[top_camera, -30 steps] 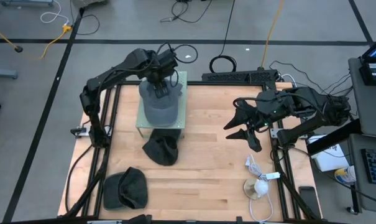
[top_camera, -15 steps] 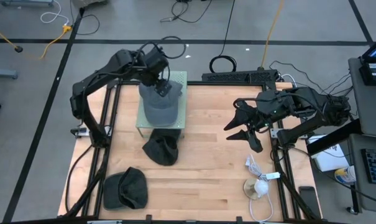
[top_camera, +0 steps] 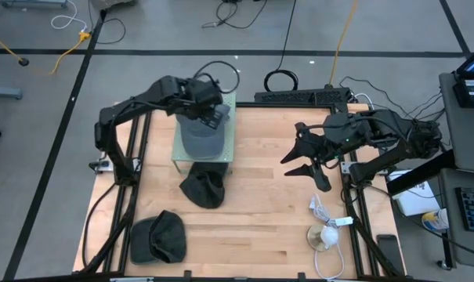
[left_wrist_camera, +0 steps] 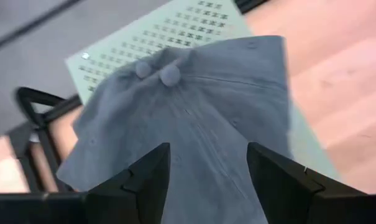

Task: Pick & Place hat
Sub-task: Stack the gray cap on the gray cap on the shelf

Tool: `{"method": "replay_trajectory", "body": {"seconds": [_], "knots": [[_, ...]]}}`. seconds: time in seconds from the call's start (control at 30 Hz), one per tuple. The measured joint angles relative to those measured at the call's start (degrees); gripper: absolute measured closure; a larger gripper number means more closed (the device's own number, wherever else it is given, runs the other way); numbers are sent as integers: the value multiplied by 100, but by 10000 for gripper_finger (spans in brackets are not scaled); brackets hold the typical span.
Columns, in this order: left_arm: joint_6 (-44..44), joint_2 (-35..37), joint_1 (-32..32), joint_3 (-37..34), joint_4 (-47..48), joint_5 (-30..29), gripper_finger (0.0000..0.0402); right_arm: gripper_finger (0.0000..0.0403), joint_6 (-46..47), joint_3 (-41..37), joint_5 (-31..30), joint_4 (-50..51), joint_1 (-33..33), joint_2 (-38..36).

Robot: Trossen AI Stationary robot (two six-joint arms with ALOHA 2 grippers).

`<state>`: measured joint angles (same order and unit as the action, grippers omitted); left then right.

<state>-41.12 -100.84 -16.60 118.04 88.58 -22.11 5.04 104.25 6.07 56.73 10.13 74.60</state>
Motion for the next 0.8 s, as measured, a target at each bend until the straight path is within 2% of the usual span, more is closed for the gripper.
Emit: {"method": "replay_trajectory", "body": {"seconds": [0.1,0.23,0.5,0.8], "knots": [[-5,-254,-9,0,-47,-323,199,245,-115,0,2,-34,0,8],[-79,-638,-83,0,10,-311,219,245,-127,0,2,-160,0,30],[-139,-1298,-32,0,146,475,268,245,-126,-1,15,-208,14,33],[-388,-1391,235,0,143,711,332,245,-125,-1,17,-208,129,33]]}}
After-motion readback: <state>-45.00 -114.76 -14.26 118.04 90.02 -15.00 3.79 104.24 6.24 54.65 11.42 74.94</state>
